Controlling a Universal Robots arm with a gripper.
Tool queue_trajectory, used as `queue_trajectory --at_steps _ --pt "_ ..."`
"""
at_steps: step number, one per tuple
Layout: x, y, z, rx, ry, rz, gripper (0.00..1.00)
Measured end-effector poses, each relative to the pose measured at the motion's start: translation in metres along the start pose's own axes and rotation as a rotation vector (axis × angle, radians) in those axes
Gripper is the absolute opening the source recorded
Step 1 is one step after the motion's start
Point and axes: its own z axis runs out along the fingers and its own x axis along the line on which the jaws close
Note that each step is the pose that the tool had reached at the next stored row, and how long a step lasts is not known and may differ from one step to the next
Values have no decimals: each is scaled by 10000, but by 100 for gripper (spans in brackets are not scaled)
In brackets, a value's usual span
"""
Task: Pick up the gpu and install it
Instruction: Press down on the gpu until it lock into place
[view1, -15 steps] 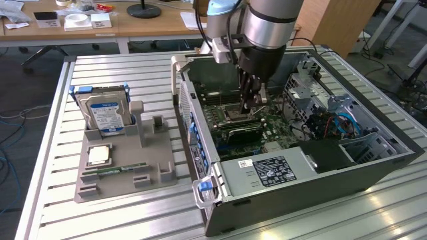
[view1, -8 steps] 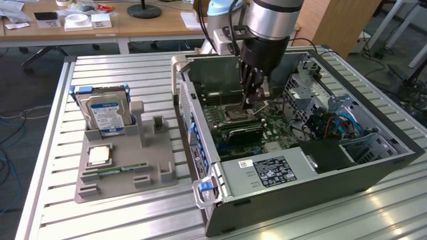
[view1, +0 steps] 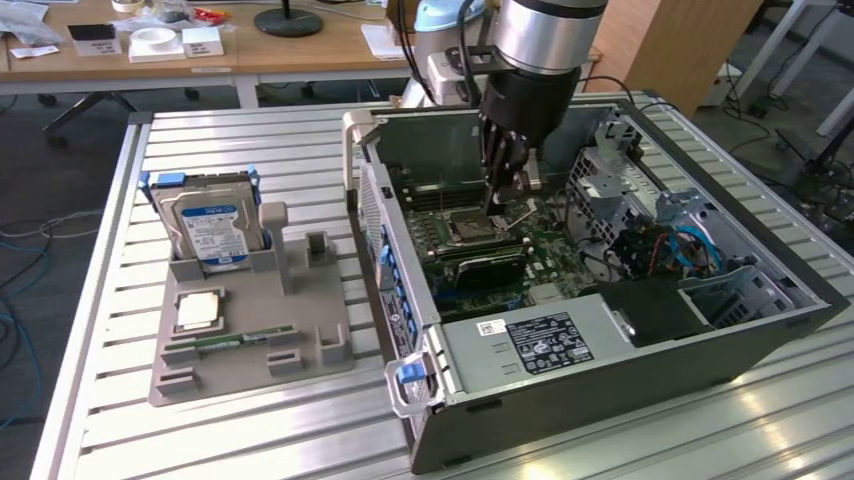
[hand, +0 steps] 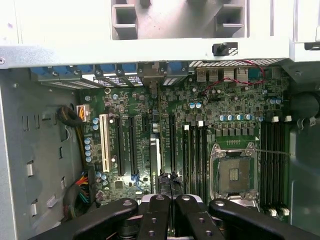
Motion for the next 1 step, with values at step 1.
queue_trajectory --at_steps 1 --pt "0 0 0 0 0 0 14"
